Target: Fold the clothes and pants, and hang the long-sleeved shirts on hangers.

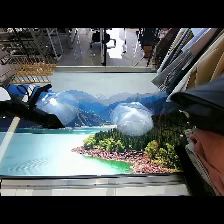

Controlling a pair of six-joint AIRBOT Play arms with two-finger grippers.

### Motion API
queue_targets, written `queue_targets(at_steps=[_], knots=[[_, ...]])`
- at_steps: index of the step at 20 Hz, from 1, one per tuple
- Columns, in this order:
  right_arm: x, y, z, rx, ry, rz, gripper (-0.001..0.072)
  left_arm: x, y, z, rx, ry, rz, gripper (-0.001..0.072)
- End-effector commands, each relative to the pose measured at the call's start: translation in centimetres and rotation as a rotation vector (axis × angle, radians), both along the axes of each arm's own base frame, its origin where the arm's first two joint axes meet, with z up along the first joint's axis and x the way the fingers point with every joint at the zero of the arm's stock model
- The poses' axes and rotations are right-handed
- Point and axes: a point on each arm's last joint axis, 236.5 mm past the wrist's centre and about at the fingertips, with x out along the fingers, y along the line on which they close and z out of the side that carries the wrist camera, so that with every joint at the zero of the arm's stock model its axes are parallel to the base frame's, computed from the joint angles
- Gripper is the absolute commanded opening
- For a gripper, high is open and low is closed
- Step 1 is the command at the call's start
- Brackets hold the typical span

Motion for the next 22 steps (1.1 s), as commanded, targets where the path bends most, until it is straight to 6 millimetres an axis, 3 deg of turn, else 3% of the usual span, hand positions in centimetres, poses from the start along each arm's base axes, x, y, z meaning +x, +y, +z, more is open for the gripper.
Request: queue_targets(at_steps=[1,5,7,12,14,15,16,17,18,20,22], knots=[[-6.3,-7.4,-4.3,0.032,0.13,-0.231,0.0018,0.0,-0.5,0.6,-0.023,-0.037,-0.033,0.0014],[-14.3,-11.2,-13.5,0.208,0.44,-0.468,0.0018,0.1,-0.5,0.6,-0.022,-0.054,-0.048,0.0014],[-17.4,-11.4,-17.8,0.326,0.555,-0.55,0.0018,0.3,-0.5,0.6,-0.022,-0.061,-0.042,0.0015],[-20.6,-9.1,-28.1,0.559,0.765,-0.546,0.002,1.5,-0.4,0.7,-0.022,-0.1,-0.011,0.0015],[-21.9,-8.3,-31.0,0.602,0.85,-0.531,0.0023,1.5,-0.4,0.7,-0.022,-0.1,-0.011,0.0015],[-22.6,-8.3,-31.8,0.607,0.886,-0.539,0.007,1.5,-0.4,0.7,-0.022,-0.1,-0.011,0.0015],[-23.2,-8.5,-32.1,0.601,0.911,-0.549,0.0278,1.5,-0.4,0.7,-0.022,-0.1,-0.011,0.0015],[-23.4,-8.9,-32.0,0.581,0.914,-0.562,0.0547,1.5,-0.4,0.7,-0.022,-0.1,-0.011,0.0015],[-23.2,-9.9,-31.4,0.548,0.891,-0.578,0.0703,1.5,-0.4,0.7,-0.022,-0.1,-0.011,0.0015],[-22.1,-11.3,-28.9,0.511,0.82,-0.61,0.0695,1.5,-0.5,0.7,-0.022,-0.1,-0.01,0.0015],[-19.4,-12.1,-24.5,0.483,0.687,-0.588,0.0693,1.5,-0.5,0.7,-0.022,-0.1,-0.011,0.0014]])
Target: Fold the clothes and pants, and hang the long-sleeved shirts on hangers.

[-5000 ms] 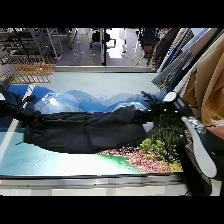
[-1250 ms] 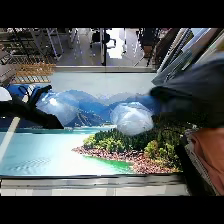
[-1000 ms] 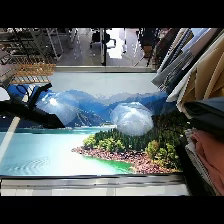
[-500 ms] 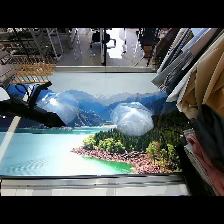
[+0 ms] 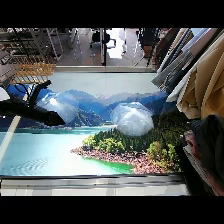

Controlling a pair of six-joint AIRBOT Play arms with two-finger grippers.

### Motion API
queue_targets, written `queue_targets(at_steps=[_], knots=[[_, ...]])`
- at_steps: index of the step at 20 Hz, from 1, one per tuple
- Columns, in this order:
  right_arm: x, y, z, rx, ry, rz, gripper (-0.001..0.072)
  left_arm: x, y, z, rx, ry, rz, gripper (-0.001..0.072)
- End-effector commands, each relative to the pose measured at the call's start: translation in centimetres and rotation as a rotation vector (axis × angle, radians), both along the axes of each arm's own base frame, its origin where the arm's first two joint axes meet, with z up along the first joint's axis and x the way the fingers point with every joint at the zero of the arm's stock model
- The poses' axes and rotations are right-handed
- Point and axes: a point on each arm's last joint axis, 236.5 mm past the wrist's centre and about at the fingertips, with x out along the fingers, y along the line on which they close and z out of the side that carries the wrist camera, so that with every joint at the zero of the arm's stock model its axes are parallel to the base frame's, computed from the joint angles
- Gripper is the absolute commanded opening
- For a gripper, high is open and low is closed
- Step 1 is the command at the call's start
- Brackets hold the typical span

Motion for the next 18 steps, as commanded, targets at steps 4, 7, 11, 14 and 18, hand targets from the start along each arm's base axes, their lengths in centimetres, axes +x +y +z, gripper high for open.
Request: queue_targets(at_steps=[4,7,11,14,18], knots=[[8.4,-0.3,13.4,-0.157,-0.404,0.007,0.0693,0.0,0.0,0.0,0.0,-0.003,0.0,0.0015],[13.9,3.8,18.5,-0.118,-0.611,0.133,0.0692,0.0,0.0,0.0,0.0,-0.003,0.0,0.0015],[20.0,13.4,18.6,0.005,-0.648,0.479,0.0691,0.2,1.2,-0.8,0.06,-0.003,0.013,0.0015],[23.5,22.0,16.2,0.063,-0.604,0.741,0.0584,1.4,6.7,-3.3,0.278,-0.011,0.102,0.0015],[27.9,32.2,12.8,-0.037,-0.654,1.06,0.0334,2.8,11.1,-2.6,0.298,-0.03,0.279,0.0015]])
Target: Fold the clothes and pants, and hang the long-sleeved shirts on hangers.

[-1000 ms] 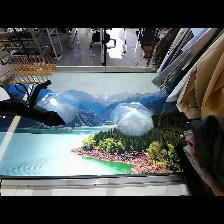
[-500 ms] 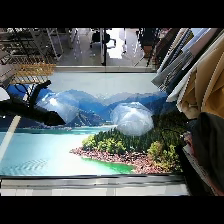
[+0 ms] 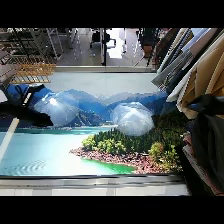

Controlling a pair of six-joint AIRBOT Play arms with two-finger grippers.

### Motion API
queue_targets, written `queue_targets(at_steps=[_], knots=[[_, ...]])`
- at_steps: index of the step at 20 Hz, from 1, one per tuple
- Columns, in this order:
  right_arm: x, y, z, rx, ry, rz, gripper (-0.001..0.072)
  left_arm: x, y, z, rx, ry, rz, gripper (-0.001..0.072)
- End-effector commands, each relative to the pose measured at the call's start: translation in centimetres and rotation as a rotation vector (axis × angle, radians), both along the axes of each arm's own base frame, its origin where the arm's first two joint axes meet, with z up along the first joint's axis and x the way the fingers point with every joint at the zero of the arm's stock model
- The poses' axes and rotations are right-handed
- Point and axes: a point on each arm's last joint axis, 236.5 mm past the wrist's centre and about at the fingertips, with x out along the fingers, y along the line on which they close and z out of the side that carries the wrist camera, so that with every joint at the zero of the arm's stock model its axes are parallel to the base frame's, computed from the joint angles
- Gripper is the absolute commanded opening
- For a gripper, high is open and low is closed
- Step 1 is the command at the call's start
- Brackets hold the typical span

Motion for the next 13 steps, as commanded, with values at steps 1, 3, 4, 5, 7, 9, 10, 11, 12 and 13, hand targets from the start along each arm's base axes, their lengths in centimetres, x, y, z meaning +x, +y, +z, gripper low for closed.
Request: queue_targets(at_steps=[1,3,4,5,7,9,10,11,12,13], knots=[[3.8,8.0,-2.5,-0.221,-0.188,0.263,0.0325,2.4,3.7,1.8,-0.001,-0.116,0.161,0.0015],[5.8,8.3,-2.7,-0.445,-0.334,0.387,0.0304,4.1,5.1,4.6,-0.058,-0.239,0.254,0.0015],[7.1,8.0,-1.9,-0.53,-0.408,0.397,0.0183,4.6,5.9,5.4,-0.061,-0.278,0.286,0.0015],[8.1,7.9,-0.9,-0.561,-0.468,0.382,0.0109,4.6,6.6,5.6,-0.056,-0.289,0.303,0.0016],[9.5,7.9,0.6,-0.564,-0.547,0.338,0.0092,4.6,7.4,5.6,-0.053,-0.289,0.322,0.0015],[10.4,7.8,1.7,-0.569,-0.599,0.307,0.0092,4.6,7.5,5.6,-0.052,-0.289,0.325,0.0015],[10.6,7.8,2.1,-0.57,-0.615,0.297,0.0092,4.6,7.5,5.6,-0.053,-0.289,0.325,0.0015],[10.8,7.8,2.3,-0.571,-0.627,0.29,0.0092,4.6,7.4,5.6,-0.053,-0.289,0.324,0.0015],[11.0,7.7,2.6,-0.572,-0.638,0.284,0.0092,4.6,7.4,5.6,-0.053,-0.289,0.324,0.0015],[11.0,7.7,2.7,-0.572,-0.642,0.282,0.0092,4.6,7.5,5.6,-0.053,-0.289,0.325,0.0015]])
